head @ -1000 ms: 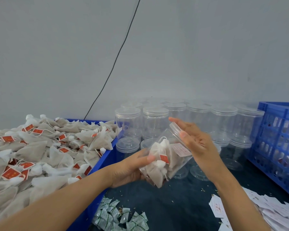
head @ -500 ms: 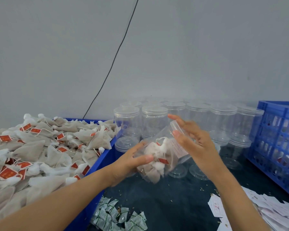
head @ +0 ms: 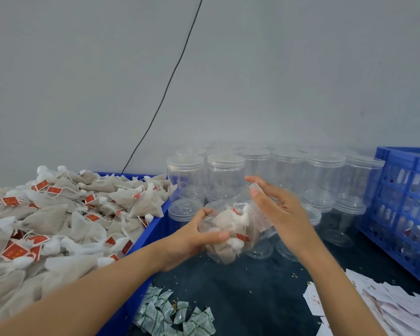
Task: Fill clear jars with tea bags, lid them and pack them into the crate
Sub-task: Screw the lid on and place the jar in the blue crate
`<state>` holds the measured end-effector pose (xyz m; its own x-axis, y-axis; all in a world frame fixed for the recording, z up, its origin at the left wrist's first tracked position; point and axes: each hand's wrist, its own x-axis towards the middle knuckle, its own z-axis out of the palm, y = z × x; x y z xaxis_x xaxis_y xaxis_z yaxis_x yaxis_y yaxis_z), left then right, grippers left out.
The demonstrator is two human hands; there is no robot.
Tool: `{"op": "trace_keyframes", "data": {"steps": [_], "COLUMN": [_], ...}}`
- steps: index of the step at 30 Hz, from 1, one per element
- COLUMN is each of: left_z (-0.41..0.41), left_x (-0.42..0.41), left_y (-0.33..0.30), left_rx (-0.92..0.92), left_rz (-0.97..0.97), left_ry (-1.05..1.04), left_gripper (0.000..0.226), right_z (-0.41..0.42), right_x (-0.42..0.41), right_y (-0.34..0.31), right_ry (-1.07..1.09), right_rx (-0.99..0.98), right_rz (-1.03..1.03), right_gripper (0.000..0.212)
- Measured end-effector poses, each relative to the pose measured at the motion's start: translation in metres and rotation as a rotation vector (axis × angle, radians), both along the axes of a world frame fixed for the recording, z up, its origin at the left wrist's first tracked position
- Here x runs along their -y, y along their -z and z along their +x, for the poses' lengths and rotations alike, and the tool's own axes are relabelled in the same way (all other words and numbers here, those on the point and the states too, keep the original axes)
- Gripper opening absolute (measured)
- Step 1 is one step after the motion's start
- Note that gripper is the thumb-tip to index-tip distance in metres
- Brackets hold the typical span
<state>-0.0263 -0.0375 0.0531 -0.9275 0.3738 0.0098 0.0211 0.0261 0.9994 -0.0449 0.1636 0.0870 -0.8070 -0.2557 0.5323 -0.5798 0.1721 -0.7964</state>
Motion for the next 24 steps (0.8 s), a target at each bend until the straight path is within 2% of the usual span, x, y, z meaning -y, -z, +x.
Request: {"op": "trace_keyframes", "data": {"steps": [2, 3, 5, 8, 10, 14, 16, 19, 21, 24], "left_z": [-0.001, -0.001, -0.002, -0.002, -0.002, -0.005, -0.006, -0.004, -0.001, 0.001], "left_x": [0.001, 0.002, 0.005, 0.006, 0.005, 0.003, 0.004, 0.004, 0.004, 0.003], "left_y": [0.001, 0.000, -0.002, -0.003, -0.002, 0.001, 0.001, 0.000, -0.002, -0.004], "left_rx": [-0.071, -0.094, -0.094, -0.090, -0.092, -0.074, -0.071, -0.024, 0.073, 0.148], "left_rz": [-0.040, -0.047, -0.017, 0.008, -0.014, -0.026, -0.039, -0.050, -0.012, 0.076], "left_ry": [-0.082, -0.108, -0.138, -0.125, -0.086, -0.111, -0.124, -0.069, 0.020, 0.085], "left_gripper": [0.109, 0.105, 0.101, 0.085, 0.076, 0.093, 0.093, 0.086, 0.080, 0.093], "right_z": [0.001, 0.002, 0.004, 0.003, 0.001, 0.000, -0.002, -0.002, -0.001, 0.000], "right_x": [0.008, 0.010, 0.007, -0.007, -0.014, -0.012, -0.010, -0.005, -0.003, 0.003], "right_y": [0.004, 0.005, 0.004, -0.002, -0.006, -0.005, -0.002, 0.001, 0.002, 0.005], "right_ry": [0.138, 0.141, -0.002, -0.219, -0.188, 0.018, 0.073, 0.019, -0.040, -0.026], "right_rx": [0.075, 0.100, 0.159, 0.187, 0.206, 0.262, 0.254, 0.223, 0.187, 0.144], "right_rz": [0.099, 0.136, 0.108, 0.070, 0.048, 0.126, 0.153, 0.112, 0.076, -0.007], "right_gripper": [0.036, 0.047, 0.062, 0.054, 0.050, 0.061, 0.070, 0.072, 0.066, 0.059]}}
